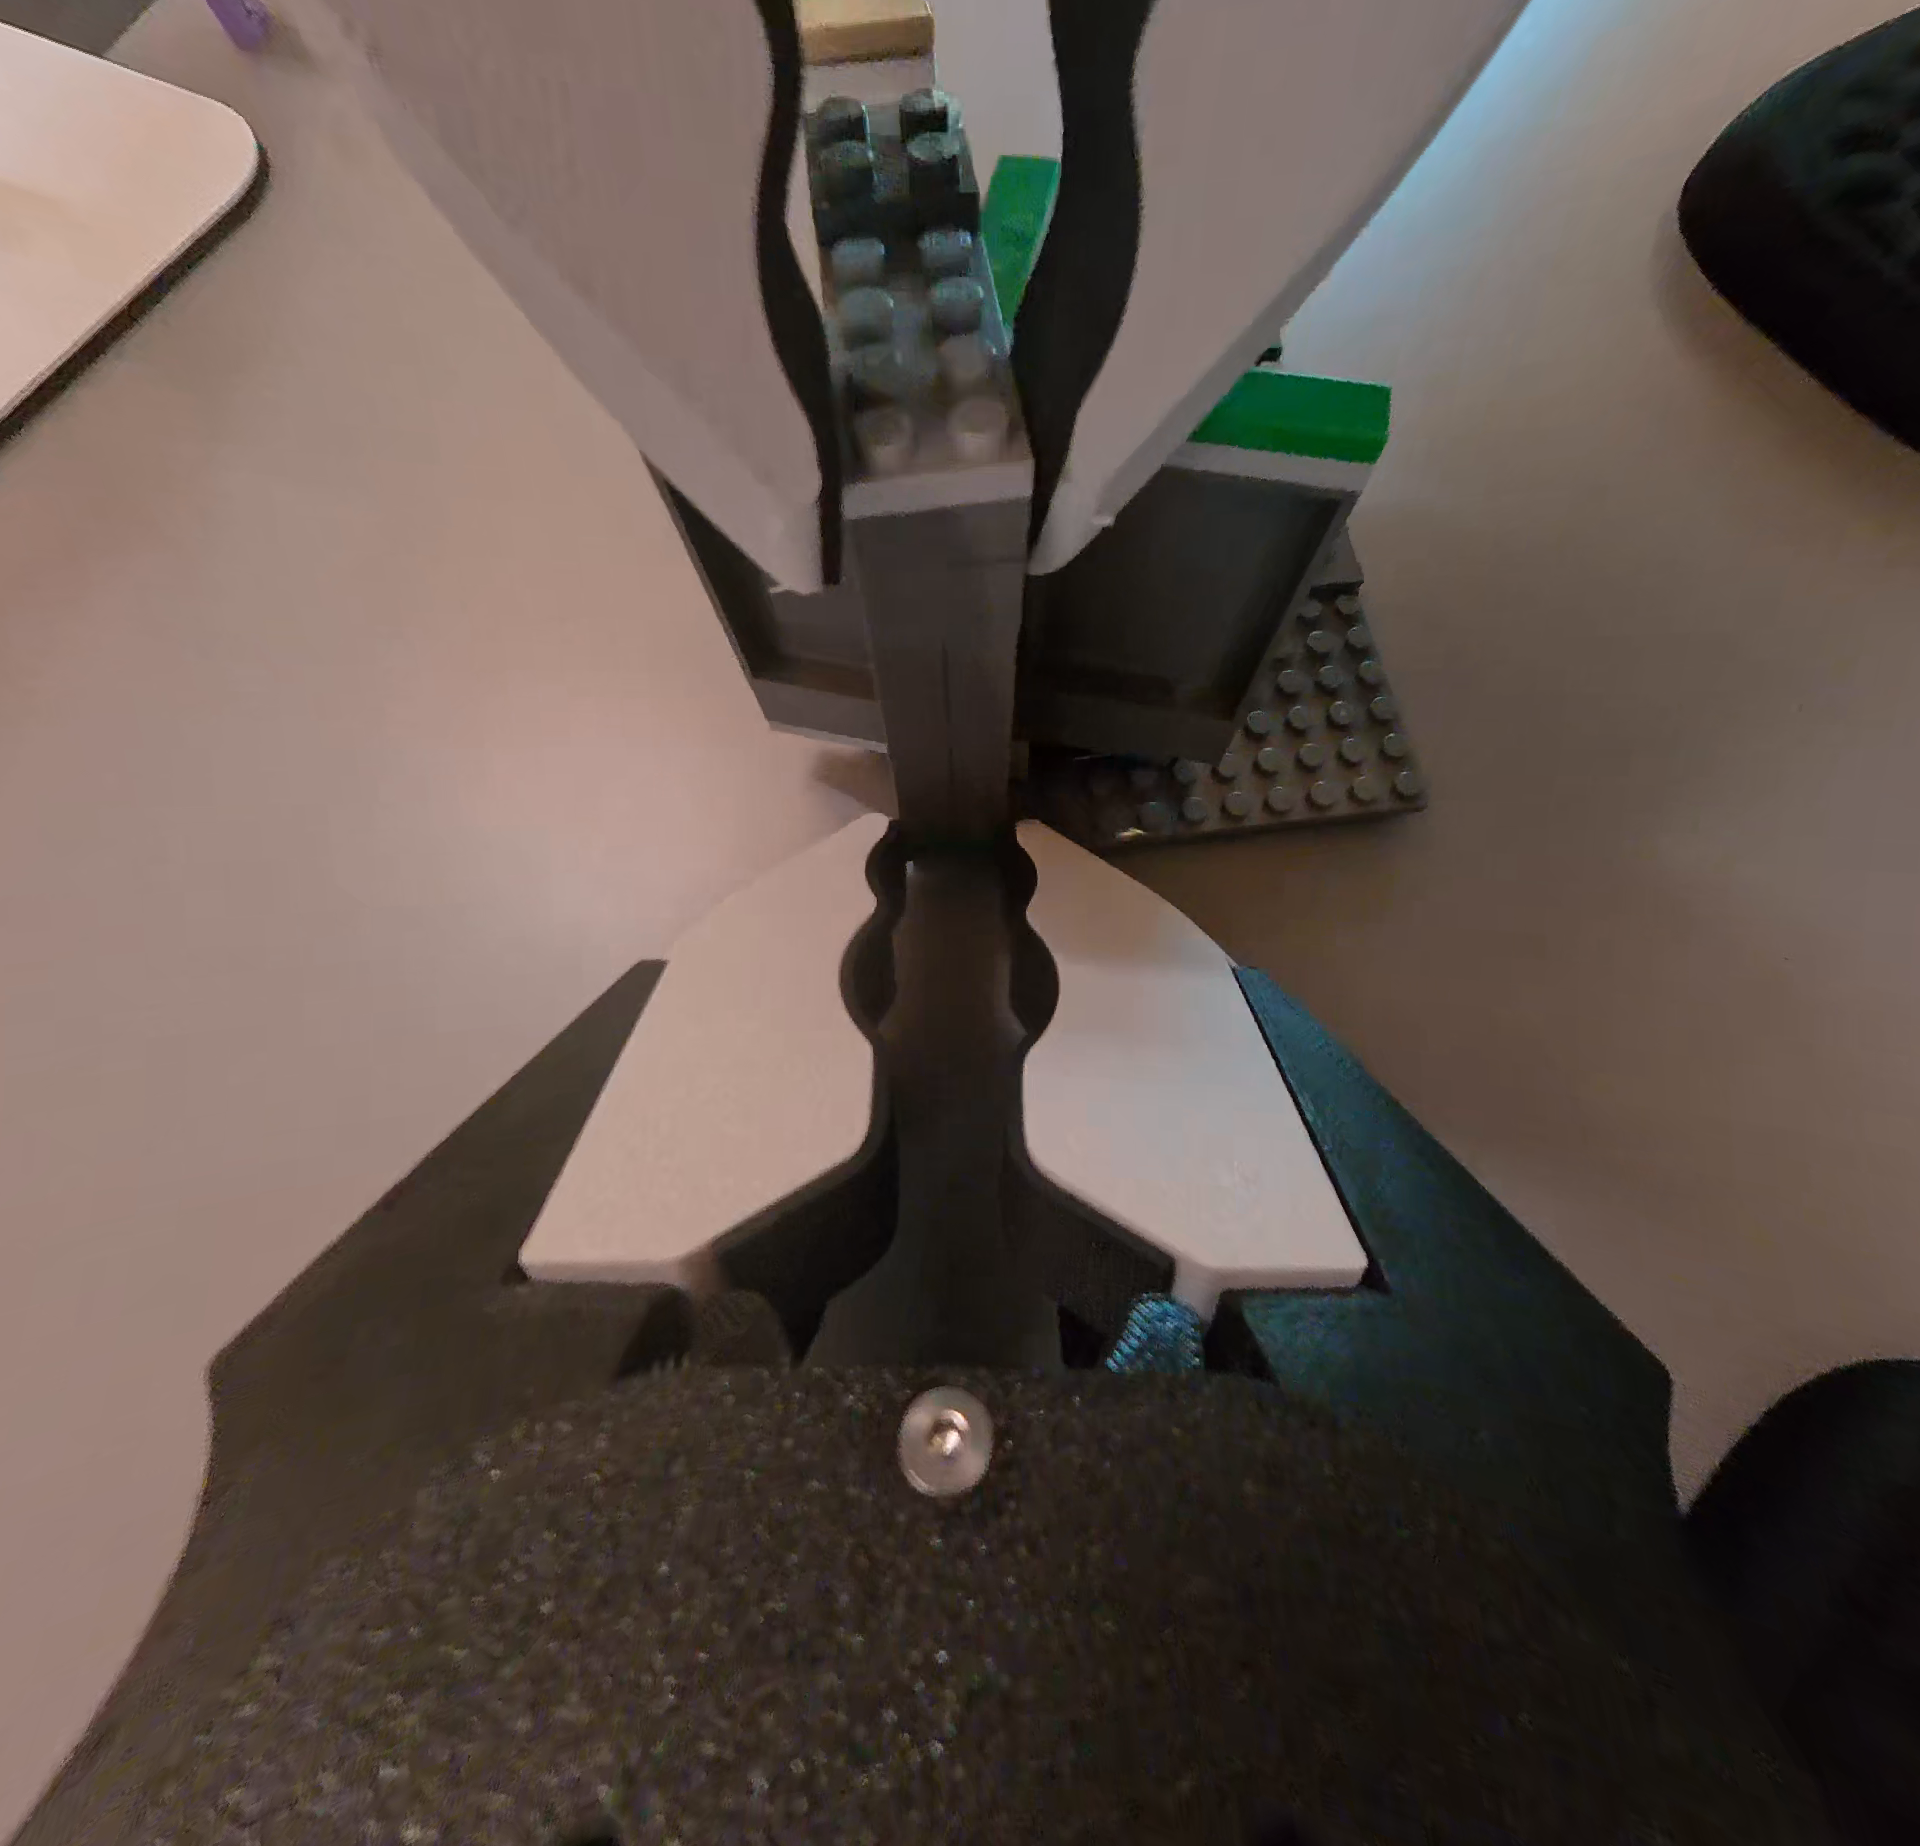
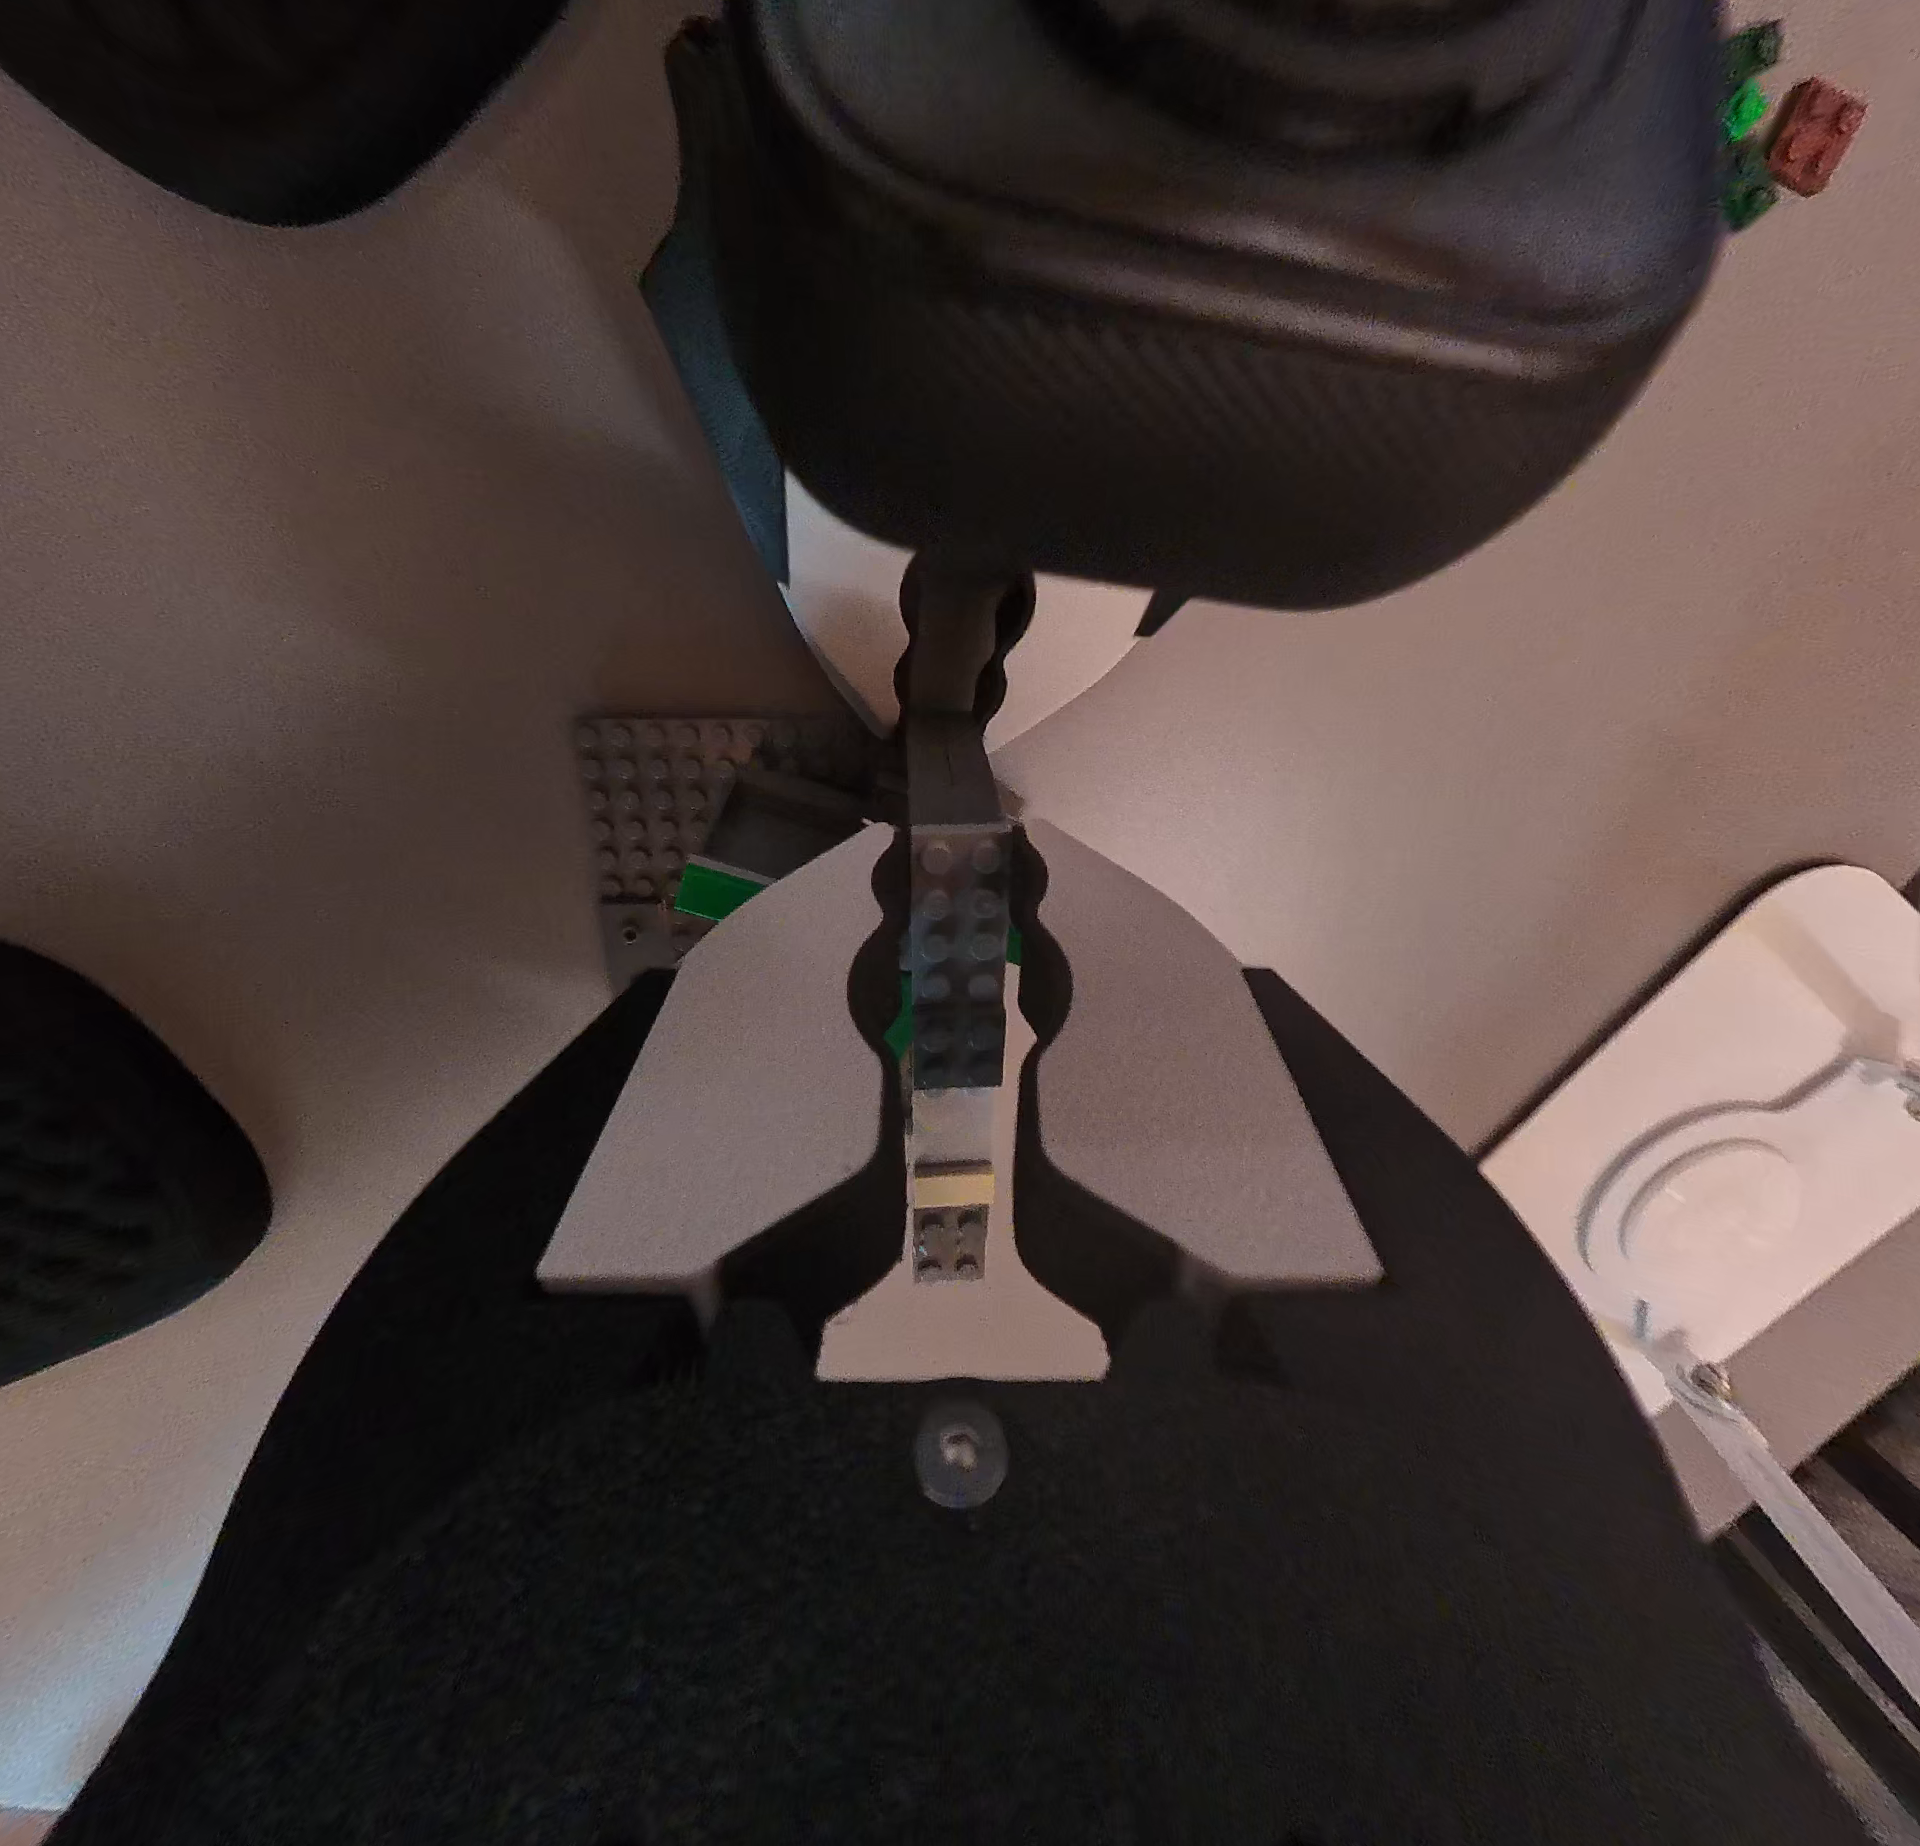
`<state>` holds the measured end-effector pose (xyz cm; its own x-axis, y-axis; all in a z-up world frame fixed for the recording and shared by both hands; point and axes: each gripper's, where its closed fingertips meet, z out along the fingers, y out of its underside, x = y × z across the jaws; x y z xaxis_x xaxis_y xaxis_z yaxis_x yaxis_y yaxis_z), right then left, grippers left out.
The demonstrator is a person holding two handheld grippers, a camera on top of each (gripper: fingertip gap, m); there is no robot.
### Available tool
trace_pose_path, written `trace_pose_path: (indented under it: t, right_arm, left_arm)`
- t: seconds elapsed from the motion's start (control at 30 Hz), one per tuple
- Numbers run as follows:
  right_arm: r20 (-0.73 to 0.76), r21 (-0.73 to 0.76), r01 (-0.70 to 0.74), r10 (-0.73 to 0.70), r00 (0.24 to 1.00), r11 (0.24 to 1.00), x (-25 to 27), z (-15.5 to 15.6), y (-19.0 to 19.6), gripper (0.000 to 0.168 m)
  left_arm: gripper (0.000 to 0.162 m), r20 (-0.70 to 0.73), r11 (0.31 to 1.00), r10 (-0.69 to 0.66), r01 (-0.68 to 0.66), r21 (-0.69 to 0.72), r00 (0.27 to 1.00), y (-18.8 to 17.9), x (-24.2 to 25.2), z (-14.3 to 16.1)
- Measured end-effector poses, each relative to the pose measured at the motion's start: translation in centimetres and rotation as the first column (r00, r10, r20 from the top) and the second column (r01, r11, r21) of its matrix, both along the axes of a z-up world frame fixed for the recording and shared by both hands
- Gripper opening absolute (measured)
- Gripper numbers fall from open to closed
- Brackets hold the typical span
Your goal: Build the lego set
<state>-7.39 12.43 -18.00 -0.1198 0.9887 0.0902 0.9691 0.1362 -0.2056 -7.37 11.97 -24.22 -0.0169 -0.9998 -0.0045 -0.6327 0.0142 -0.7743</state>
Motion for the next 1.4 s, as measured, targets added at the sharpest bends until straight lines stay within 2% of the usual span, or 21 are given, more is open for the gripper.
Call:
trace_pose_path:
  t: [0.03, 0.17, 0.27, 0.37, 0.47, 0.57, 0.7, 1.4]
  right_arm:
    - [0.013, 0.021, 0.011, -0.012, 1.0, 1.0, 0.0, -0.1, 0.1, 0.019]
    - [0.018, 0.095, 0.094, -0.096, 0.995, 0.991, 0.2, 0.5, 0.2, 0.035]
    - [-0.041, 0.156, 0.203, -0.199, 0.979, 0.967, 0.4, 1.7, -0.2, 0.037]
    - [-0.138, 0.179, 0.396, -0.376, 0.916, 0.901, 0.2, 2.0, -1.0, 0.048]
    - [-0.167, 0.334, 0.482, -0.452, 0.876, 0.81, 1.0, 1.3, -0.5, 0.059]
    - [-0.172, 0.447, 0.494, -0.471, 0.865, 0.746, 1.5, 0.9, -0.4, 0.063]
    - [-0.139, 0.534, 0.459, -0.461, 0.876, 0.71, 2.6, 1.2, -0.3, 0.062]
    - [-0.059, 0.621, 0.365, -0.423, 0.904, 0.694, 3.2, 0.7, 0.1, 0.055]
  left_arm:
    - [0.017, -0.001, 1.0, 0.007, -0.007, 0.003, 1.0, 0.1, 0.0, 0.0]
    - [0.018, -0.005, 1.0, 0.011, -0.011, 0.019, 1.0, 0.1, 0.0, -0.1]
    - [0.017, -0.006, 1.0, 0.011, -0.011, 0.028, 1.0, 0.1, 0.0, -0.1]
    - [0.017, -0.008, 0.999, 0.012, -0.011, 0.037, 1.0, 0.1, 0.0, -0.2]
    - [0.018, -0.009, 0.999, 0.01, -0.01, 0.046, 1.0, 0.1, 0.0, -0.2]
    - [0.018, -0.011, 0.998, 0.008, -0.008, 0.06, 1.0, 0.0, 0.0, -0.3]
    - [0.018, -0.011, 0.997, 0.007, -0.007, 0.071, 1.0, 0.0, 0.0, -0.3]
    - [0.014, -0.007, 0.994, 0.011, -0.011, 0.105, 1.0, 0.0, 0.0, -0.2]
